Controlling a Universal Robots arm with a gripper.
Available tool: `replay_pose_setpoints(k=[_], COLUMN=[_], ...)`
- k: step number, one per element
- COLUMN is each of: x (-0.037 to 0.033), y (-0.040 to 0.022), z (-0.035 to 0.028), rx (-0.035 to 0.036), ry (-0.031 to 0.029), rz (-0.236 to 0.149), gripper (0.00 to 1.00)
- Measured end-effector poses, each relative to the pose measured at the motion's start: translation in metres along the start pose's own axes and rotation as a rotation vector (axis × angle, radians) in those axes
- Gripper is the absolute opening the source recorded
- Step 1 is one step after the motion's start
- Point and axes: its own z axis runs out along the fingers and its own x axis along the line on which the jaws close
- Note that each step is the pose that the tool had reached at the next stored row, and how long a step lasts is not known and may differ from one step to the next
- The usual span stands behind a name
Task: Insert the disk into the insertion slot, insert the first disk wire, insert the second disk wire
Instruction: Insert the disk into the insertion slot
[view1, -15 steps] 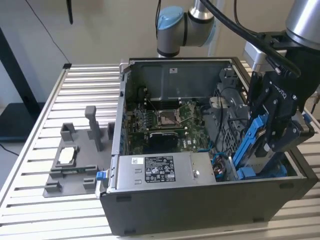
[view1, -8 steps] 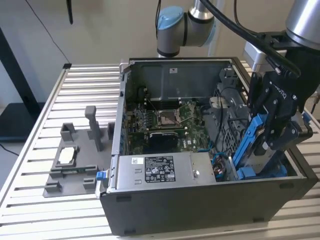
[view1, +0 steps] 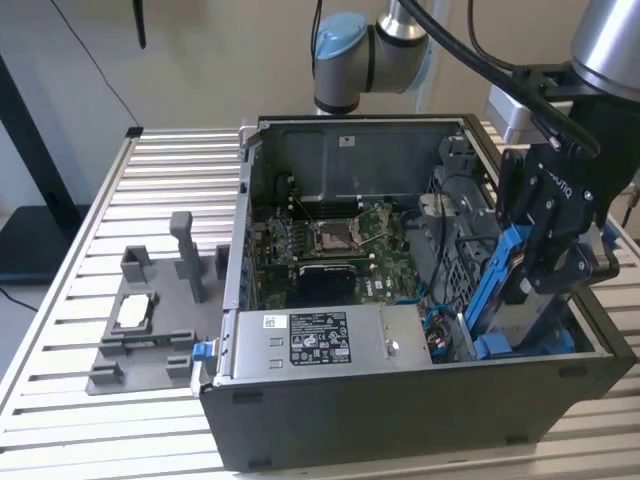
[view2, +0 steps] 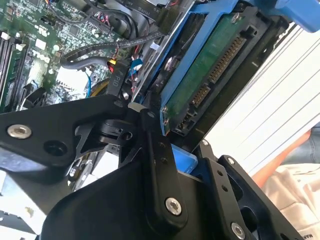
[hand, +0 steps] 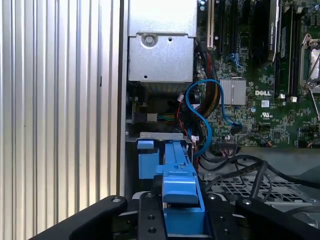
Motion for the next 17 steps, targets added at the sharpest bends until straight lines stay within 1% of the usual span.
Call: replay_pose_setpoints(k=[2, 3, 12, 14, 15, 17], x=[0.0, -0.0001, -0.0001, -0.0001, -0.0001, -0.0001], y=[0.0004, 0.0005, 0.0005, 0.0005, 0.0004, 0.0005], z=[-0.0004, -0.0004, -0.0003, -0.0004, -0.0004, -0.0004], rx=[0.002, 0.0023, 0.0025, 0.0025, 0.0025, 0.0025], ry=[-0.0141, -0.0164, -0.0174, -0.0169, -0.0169, -0.0169], rz=[-0.001, -0.001, -0.001, -0.001, -0.001, -0.001], gripper=[0.32, 0.32, 0.32, 0.33, 0.4, 0.4])
